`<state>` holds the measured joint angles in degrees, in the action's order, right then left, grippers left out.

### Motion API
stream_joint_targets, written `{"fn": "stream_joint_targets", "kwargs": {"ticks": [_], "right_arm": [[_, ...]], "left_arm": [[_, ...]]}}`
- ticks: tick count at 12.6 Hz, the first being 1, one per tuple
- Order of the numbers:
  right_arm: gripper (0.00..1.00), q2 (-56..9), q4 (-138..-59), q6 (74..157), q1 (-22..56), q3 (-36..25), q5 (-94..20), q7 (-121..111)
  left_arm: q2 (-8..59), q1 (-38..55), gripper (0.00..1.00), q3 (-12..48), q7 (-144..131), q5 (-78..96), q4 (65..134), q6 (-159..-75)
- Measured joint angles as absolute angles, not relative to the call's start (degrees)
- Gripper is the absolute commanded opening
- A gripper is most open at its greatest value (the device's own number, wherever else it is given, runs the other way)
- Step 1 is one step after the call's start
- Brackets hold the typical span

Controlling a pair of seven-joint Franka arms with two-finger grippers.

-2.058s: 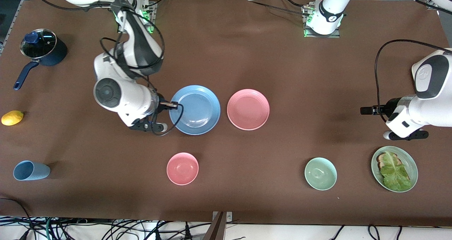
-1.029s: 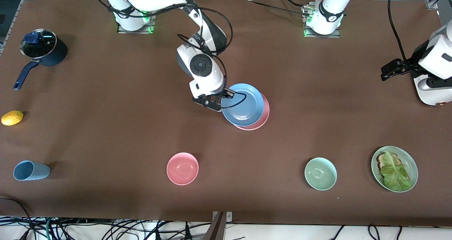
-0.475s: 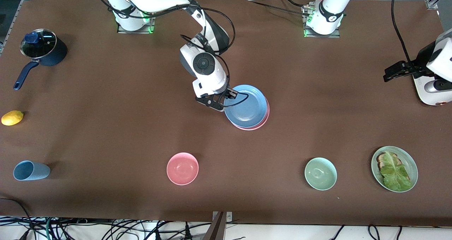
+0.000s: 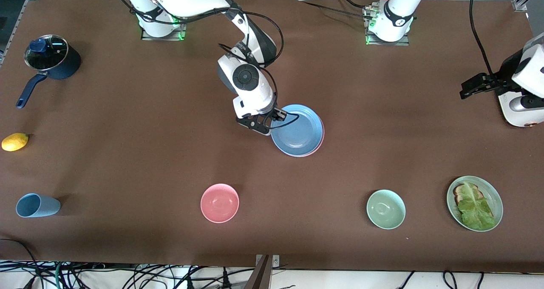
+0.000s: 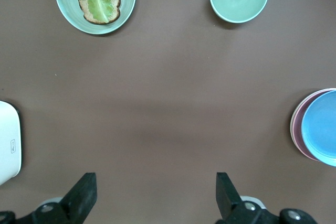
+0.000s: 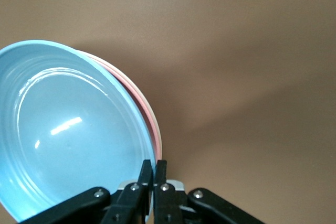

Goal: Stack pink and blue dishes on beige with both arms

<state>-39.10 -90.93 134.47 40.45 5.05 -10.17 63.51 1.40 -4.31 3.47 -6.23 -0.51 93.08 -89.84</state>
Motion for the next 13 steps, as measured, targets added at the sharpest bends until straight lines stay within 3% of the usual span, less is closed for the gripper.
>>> {"fn": "stream_joint_targets", "kwargs": {"ticks": [3, 4, 6, 7, 9, 13], "right_arm": [[0.0, -39.7, -90.9, 135.5, 40.5, 5.1, -10.2, 63.7], [0.1, -39.7, -90.9, 135.6, 40.5, 5.1, -10.2, 63.7], [0.43, -39.7, -90.9, 135.7, 40.5, 5.1, -10.2, 63.8], [0.7, -39.7, -90.9, 135.8, 40.5, 5.0, -10.2, 63.8], [1.0, -39.6, -90.2, 135.5, 40.4, 4.9, -10.2, 63.8], [1.0, -38.5, -84.2, 123.1, 40.3, 1.6, -7.8, 63.6]], "left_arm": [[1.4, -4.2, 1.0, 3.6, -6.2, 0.2, 92.8, -89.8], [1.4, -4.2, 1.0, 3.6, -6.2, 0.6, 92.8, -89.9], [1.4, -4.2, 1.0, 3.6, -6.2, 0.7, 92.8, -89.9], [1.4, -4.3, 1.0, 3.6, -6.2, 0.7, 92.8, -89.9], [1.5, -4.3, 1.0, 3.6, -6.2, 0.7, 92.8, -89.9], [1.5, -4.3, 1.0, 3.6, -6.2, 0.7, 92.8, -89.9]]}}
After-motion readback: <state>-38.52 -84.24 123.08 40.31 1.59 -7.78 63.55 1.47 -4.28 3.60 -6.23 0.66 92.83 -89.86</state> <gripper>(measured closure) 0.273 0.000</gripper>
